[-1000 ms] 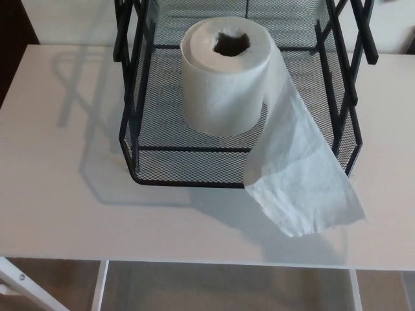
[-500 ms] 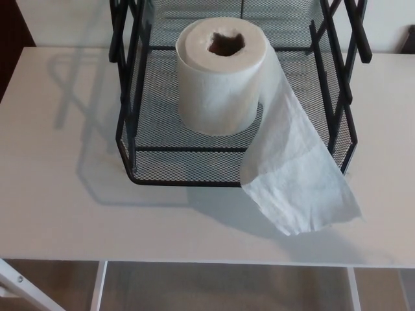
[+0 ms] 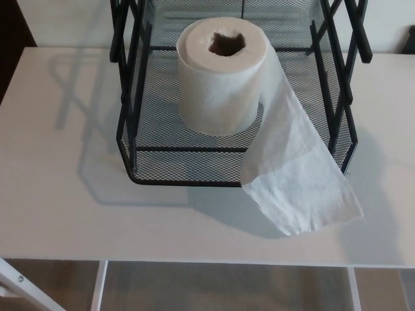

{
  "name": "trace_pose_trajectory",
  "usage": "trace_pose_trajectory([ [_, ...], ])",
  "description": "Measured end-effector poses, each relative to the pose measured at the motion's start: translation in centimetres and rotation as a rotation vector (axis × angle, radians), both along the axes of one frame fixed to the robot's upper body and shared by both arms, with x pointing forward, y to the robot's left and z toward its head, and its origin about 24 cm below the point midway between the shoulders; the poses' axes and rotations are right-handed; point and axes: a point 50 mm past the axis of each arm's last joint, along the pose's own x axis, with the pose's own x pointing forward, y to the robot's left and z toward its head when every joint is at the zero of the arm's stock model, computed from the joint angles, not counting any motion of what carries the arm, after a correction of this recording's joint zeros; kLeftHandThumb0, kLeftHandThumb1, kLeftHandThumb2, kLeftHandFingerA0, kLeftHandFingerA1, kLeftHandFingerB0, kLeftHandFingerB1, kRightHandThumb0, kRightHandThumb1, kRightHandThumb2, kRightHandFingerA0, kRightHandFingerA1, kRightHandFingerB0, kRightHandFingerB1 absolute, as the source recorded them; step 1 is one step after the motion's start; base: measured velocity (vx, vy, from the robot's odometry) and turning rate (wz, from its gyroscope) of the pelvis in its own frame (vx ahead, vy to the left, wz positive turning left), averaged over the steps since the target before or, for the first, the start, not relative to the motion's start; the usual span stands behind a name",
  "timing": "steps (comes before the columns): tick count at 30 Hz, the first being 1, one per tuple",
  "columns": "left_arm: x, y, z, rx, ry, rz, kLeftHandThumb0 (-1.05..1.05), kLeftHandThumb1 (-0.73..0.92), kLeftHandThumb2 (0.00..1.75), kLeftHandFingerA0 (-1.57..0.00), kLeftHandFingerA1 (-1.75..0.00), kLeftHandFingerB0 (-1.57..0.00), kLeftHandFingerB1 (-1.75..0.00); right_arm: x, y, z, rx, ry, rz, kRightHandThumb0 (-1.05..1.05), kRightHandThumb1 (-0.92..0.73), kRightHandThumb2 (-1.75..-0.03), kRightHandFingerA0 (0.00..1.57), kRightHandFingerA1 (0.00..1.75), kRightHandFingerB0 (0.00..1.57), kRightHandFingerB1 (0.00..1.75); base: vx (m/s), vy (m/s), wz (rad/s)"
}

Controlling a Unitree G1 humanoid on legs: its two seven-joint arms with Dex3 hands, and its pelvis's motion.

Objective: The robot walks towards a desk on which a file tray is kept in the middle and a toilet paper roll is kept on its right. The robot uses its right hand to hook on finger in the gap of the roll and grabs it, lifts it and places it on the tray.

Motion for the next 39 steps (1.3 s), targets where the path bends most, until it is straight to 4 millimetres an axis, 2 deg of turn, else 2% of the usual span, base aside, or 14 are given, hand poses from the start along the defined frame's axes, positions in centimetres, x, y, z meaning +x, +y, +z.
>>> trace_pose_trajectory([
  [8,0.0,0.0,0.0,-0.001,-0.001,0.000,-0.79,0.71,1.01,-0.25,-0.53,-0.14,-0.45,-1.5,-3.1,-7.0,0.233,0.033,-0.135,-0.48,-0.60,-0.56,0.29,1.09,0.18,0.44,0.00,0.000,0.00],
  [11,0.0,0.0,0.0,-0.002,-0.001,0.001,-0.79,0.72,1.02,-0.24,-0.53,-0.13,-0.45,-2.2,-3.9,-9.6,0.321,0.045,-0.191,-0.35,-0.61,-0.55,0.36,1.40,0.08,0.41,0.00,0.000,0.00],
  [14,-0.1,0.0,0.0,-0.002,0.000,0.002,-0.80,0.71,1.01,-0.22,-0.53,-0.12,-0.45,-3.2,-4.7,-12.2,0.415,0.054,-0.264,-0.43,-0.51,-0.77,0.45,1.08,0.04,0.44,0.00,0.000,0.00],
  [16,-0.1,0.0,0.0,-0.003,0.001,0.003,-0.78,0.70,1.01,-0.25,-0.54,-0.13,-0.45,-3.8,-5.2,-13.5,0.465,0.054,-0.306,-0.30,-0.53,-0.63,0.80,1.60,0.04,0.37,0.00,0.000,0.00],
  [17,-0.1,0.0,0.0,-0.003,0.001,0.003,-0.78,0.70,1.02,-0.30,-0.55,-0.15,-0.45,-4.1,-5.4,-14.2,0.492,0.055,-0.331,-0.33,-0.59,-0.63,0.19,1.49,0.00,0.27,0.00,0.000,0.00],
  [18,-0.1,0.0,-0.1,-0.003,0.001,0.004,-0.78,0.71,1.03,-0.30,-0.55,-0.14,-0.45,-4.5,-5.7,-14.8,0.517,0.054,-0.355,-0.49,-0.46,-0.84,0.39,1.00,0.00,0.24,0.00,0.000,0.00],
  [21,-0.2,0.0,-0.1,-0.003,0.002,0.004,-0.78,0.70,1.02,-0.30,-0.56,-0.15,-0.46,-5.6,-6.5,-16.8,0.591,0.060,-0.436,-0.52,-0.49,-0.90,0.30,0.84,0.00,0.37,0.00,0.000,0.00],
  [22,-0.2,0.0,-0.1,-0.003,0.003,0.004,-0.78,0.70,1.01,-0.26,-0.53,-0.14,-0.45,-5.9,-6.7,-17.4,0.610,0.064,-0.461,-0.40,-0.63,-0.56,0.67,1.75,0.03,0.63,0.00,0.000,0.00],
  [25,-0.3,0.0,-0.1,-0.004,0.004,0.005,-0.78,0.71,1.01,-0.25,-0.53,-0.14,-0.45,-6.9,-7.2,-19.3,0.674,0.074,-0.536,-0.59,-0.92,-0.93,0.27,1.03,0.00,0.13,0.00,0.000,0.00],
  [30,-0.5,0.0,-0.2,-0.004,0.006,0.010,-0.77,0.70,1.01,-0.27,-0.55,-0.13,-0.45,-9.0,-7.7,-23.1,0.760,0.143,-0.673,-0.36,-0.54,-0.77,0.37,1.12,0.00,0.41,0.00,0.000,0.00],
  [31,-0.5,0.0,-0.2,-0.005,0.006,0.011,-0.77,0.70,1.03,-0.32,-0.57,-0.14,-0.45,-9.3,-7.7,-23.6,0.772,0.152,-0.695,-0.36,-0.39,-0.77,0.90,0.89,0.28,0.50,0.00,0.000,0.00],
  [36,-0.6,0.0,-0.2,-0.006,0.008,0.016,-0.78,0.71,1.01,-0.28,-0.53,-0.17,-0.45,-11.5,-7.2,-26.7,0.761,0.256,-0.812,-0.35,-0.64,-0.77,0.76,1.23,0.11,0.47,0.00,0.000,0.00],
  [37,-0.6,0.0,-0.2,-0.007,0.008,0.016,-0.78,0.70,1.01,-0.27,-0.54,-0.16,-0.45,-11.8,-7.1,-27.1,0.774,0.257,-0.828,-0.33,-0.59,-0.67,0.16,1.22,0.02,0.47,0.00,0.000,0.00],
  [39,-0.7,0.0,-0.2,-0.007,0.008,0.019,-0.79,0.72,1.02,-0.26,-0.53,-0.14,-0.45,-12.5,-6.9,-28.1,0.825,0.244,-0.879,-0.34,-0.69,-0.68,0.05,0.81,0.07,0.40,0.00,0.000,0.00],
])
